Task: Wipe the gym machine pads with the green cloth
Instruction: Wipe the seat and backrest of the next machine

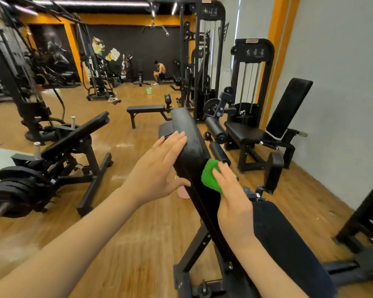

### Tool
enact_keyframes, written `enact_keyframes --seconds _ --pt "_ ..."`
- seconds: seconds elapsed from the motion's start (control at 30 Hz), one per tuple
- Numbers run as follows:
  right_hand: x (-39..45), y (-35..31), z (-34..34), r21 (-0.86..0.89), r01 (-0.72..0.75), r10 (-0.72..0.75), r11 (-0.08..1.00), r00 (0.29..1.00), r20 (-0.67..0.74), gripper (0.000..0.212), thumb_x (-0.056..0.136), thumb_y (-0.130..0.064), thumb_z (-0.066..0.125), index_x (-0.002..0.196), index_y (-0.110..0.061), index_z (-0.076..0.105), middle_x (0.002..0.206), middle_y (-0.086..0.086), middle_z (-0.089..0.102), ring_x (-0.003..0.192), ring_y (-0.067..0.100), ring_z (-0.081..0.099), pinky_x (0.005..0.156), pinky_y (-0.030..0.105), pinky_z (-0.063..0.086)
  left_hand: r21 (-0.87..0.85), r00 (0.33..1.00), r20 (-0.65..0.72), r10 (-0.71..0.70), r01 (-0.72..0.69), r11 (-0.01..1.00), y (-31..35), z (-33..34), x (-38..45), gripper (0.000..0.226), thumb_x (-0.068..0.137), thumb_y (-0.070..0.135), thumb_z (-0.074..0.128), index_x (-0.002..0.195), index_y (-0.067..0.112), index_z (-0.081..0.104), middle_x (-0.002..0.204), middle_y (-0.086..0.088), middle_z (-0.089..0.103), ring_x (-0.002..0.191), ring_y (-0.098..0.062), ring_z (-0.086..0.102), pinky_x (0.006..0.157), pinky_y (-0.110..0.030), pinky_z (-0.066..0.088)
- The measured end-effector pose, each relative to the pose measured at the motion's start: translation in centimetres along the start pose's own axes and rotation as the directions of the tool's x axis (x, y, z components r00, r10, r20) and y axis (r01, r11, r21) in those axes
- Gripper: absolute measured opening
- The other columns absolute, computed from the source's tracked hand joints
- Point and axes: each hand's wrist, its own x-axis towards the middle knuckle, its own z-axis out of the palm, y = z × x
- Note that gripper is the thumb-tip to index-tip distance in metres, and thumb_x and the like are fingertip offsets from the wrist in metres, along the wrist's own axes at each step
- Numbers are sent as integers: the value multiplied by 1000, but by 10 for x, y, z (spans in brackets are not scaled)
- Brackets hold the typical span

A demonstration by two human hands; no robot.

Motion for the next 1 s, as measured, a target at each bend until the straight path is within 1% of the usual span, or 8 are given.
enact_keyframes --seconds 0.1,0.3,0.43,0.57,0.67,0.73,0.83,1.0 --pt "43 -40 7 -45 -28 23 999 994 -103 36 98 -11 36 132 -5 46 138 9 42 133 24 36 112 33 30 43 995 39 91 -93 995 -27 -6 8 96 83 66 48 150 2 22 155 -15 28 145 -18 13 119 -34 6" --pt "53 -59 42 -419 68 -55 906 998 42 40 89 -9 41 125 -3 56 132 16 54 132 24 36 109 42 31 -53 974 216 73 -63 997 -63 -1 17 102 86 60 56 154 8 1 162 -8 1 149 -20 -1 116 -28 -6" --pt "27 -69 27 -482 33 -30 876 999 14 42 86 0 38 127 -4 50 132 15 52 135 17 29 115 30 22 -158 980 170 108 -81 984 -68 3 15 98 89 54 58 154 8 1 162 -8 2 149 -19 -1 115 -27 -6" --pt "63 -95 38 -549 -22 28 836 1000 2 43 86 -5 38 126 -6 55 133 14 53 133 23 36 110 39 27 -240 988 119 94 -64 969 -71 12 14 98 87 55 60 155 10 6 162 -6 7 149 -19 2 119 -32 -1" --pt "81 -96 58 -632 -37 83 774 996 44 47 81 3 57 126 -8 56 134 13 53 131 29 41 110 41 21 -271 989 91 117 -89 958 -75 16 13 96 88 53 60 155 11 5 162 -5 6 149 -17 1 119 -34 0" --pt "72 -93 64 -639 -99 138 763 990 11 47 83 2 57 128 -9 54 137 11 50 133 26 38 113 36 17 -269 986 95 135 -105 957 -79 18 10 95 90 53 57 154 10 3 163 -5 3 149 -17 -2 118 -31 -3" --pt "57 -91 66 -591 -133 122 796 991 -59 45 88 -7 36 130 -9 51 139 10 46 136 20 30 115 30 12 -268 981 91 169 -139 953 -85 20 8 96 91 55 55 154 9 -1 162 -4 -2 149 -16 -5 116 -27 -8" --pt "52 -90 70 -566 -109 77 817 994 -80 45 88 -8 33 130 -8 49 138 8 43 134 21 30 113 39 21 -297 981 76 180 -150 943 -91 26 6 100 89 56 57 153 9 -2 162 -6 -4 149 -17 -7 116 -27 -8"
